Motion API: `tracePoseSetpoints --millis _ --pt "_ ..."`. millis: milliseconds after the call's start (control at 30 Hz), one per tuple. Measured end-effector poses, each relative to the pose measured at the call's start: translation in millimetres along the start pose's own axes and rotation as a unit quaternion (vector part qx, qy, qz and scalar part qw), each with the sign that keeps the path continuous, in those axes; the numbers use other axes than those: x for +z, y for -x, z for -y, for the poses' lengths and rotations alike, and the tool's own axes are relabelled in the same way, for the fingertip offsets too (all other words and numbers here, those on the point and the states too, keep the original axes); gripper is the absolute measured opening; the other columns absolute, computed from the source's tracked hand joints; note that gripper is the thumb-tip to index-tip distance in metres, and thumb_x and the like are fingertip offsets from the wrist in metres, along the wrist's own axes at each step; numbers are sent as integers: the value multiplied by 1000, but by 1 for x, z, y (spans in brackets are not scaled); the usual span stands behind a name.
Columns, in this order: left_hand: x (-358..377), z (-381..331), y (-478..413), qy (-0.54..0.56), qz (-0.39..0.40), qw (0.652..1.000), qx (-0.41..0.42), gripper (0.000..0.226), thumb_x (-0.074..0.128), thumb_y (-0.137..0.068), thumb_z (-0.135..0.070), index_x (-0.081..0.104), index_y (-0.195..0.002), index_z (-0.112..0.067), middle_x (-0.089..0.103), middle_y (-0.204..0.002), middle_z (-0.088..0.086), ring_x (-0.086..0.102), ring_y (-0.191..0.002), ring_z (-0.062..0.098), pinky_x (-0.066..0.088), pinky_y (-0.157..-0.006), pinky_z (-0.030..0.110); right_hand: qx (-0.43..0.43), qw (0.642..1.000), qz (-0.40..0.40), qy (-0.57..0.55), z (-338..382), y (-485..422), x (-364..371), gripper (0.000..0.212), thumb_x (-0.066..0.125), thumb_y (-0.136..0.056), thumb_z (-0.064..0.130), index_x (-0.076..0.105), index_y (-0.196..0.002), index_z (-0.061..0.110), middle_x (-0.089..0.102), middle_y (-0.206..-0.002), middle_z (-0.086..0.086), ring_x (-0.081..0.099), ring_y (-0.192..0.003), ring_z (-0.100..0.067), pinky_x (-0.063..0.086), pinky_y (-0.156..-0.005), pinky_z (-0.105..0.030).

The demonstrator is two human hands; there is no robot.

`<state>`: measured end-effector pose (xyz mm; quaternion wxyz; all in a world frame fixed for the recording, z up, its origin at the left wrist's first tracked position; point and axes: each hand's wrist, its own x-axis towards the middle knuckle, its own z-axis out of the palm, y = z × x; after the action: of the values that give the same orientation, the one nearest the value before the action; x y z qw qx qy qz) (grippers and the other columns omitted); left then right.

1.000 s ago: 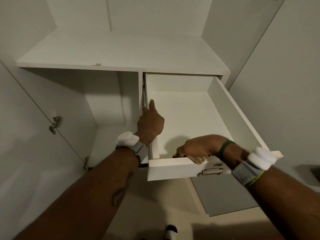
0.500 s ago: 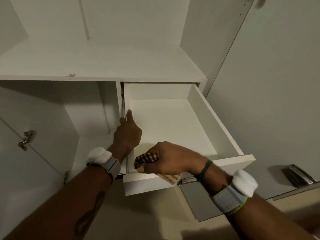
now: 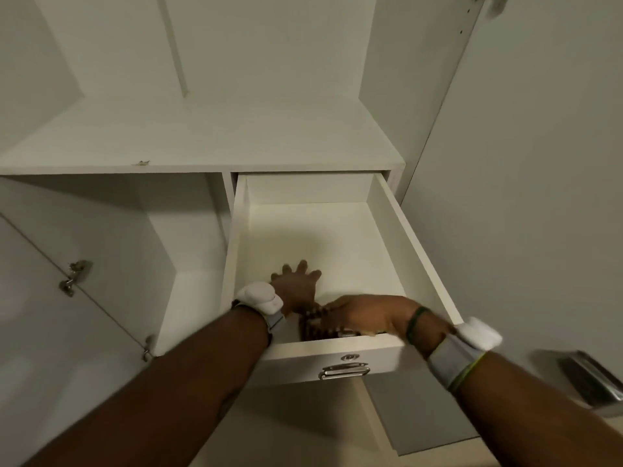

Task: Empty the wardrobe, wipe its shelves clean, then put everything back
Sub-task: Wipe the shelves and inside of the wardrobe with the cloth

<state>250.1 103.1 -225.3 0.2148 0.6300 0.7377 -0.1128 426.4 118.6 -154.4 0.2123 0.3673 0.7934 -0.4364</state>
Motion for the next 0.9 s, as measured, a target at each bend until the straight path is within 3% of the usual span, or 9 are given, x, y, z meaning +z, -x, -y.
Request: tracePoseSetpoints --millis 133,200,367,467,600,667,733,833,900 --pt "2 -1 -4 -8 -2 1000 -5 101 70 -84 -59 11 -160 -28 5 -167 7 17 -148 43 31 -116 58 81 991 70 -82 5 -4 0 48 63 -93 51 65 -120 11 69 -108 -9 64 -86 -19 54 -87 -32" --pt "1 0 -3 -6 2 1000 -12 105 73 -81 -59 12 -160 -27 7 -167 8 20 -147 43 33 -116 56 81 991 82 -68 -2 -1 -7 44 61 -93 55 66 -112 16 70 -102 -4 64 -85 -17 53 -80 -27" --pt "-5 -10 -1 28 17 999 -34 111 80 -76 -58 15 -160 -26 9 -167 7 21 -148 43 32 -117 53 86 982 24 164 -50 27 -32 60 45 -91 74 69 -112 23 67 -98 5 59 -88 -11 44 -93 -29" --pt "-7 -13 2 35 31 998 -48 115 82 -74 -56 13 -160 -26 6 -168 6 14 -150 45 28 -119 55 102 965 33 238 -59 36 -35 49 38 -101 59 64 -121 22 59 -89 4 52 -73 -11 41 -79 -26" --pt "-11 -25 2 7 57 996 -68 120 85 -72 -52 10 -160 -20 10 -165 11 23 -147 46 29 -118 54 10 980 72 185 -20 25 -21 32 34 -109 32 57 -121 14 59 -112 -8 47 -75 -10 38 -64 -20" --pt "-13 -32 -2 1 51 996 -75 115 85 -75 -42 10 -159 -18 11 -164 14 31 -144 43 29 -119 51 -19 992 63 105 -12 20 -16 30 35 -108 35 55 -96 18 57 -91 -4 42 -61 -10 38 -59 -22" --pt "-13 -33 -2 -1 56 995 -85 115 85 -76 -42 10 -159 -17 8 -165 14 33 -144 40 29 -119 49 -22 994 54 88 -14 20 -15 32 33 -108 38 54 -93 18 52 -82 1 42 -60 -10 38 -59 -22" --pt "-14 -37 -3 -8 69 994 -89 122 85 -73 -52 6 -160 -18 2 -167 13 28 -147 39 28 -120 49 25 983 15 181 -43 36 -23 42 29 -107 43 57 -125 18 61 -119 -7 56 -95 -17 42 -84 -29" --pt "-13 -36 -3 0 68 994 -91 124 85 -72 -53 5 -160 -20 -2 -168 11 24 -149 40 25 -121 50 68 976 -32 203 -59 46 -26 50 31 -105 46 56 -134 14 57 -137 -11 54 -110 -23 39 -95 -34"
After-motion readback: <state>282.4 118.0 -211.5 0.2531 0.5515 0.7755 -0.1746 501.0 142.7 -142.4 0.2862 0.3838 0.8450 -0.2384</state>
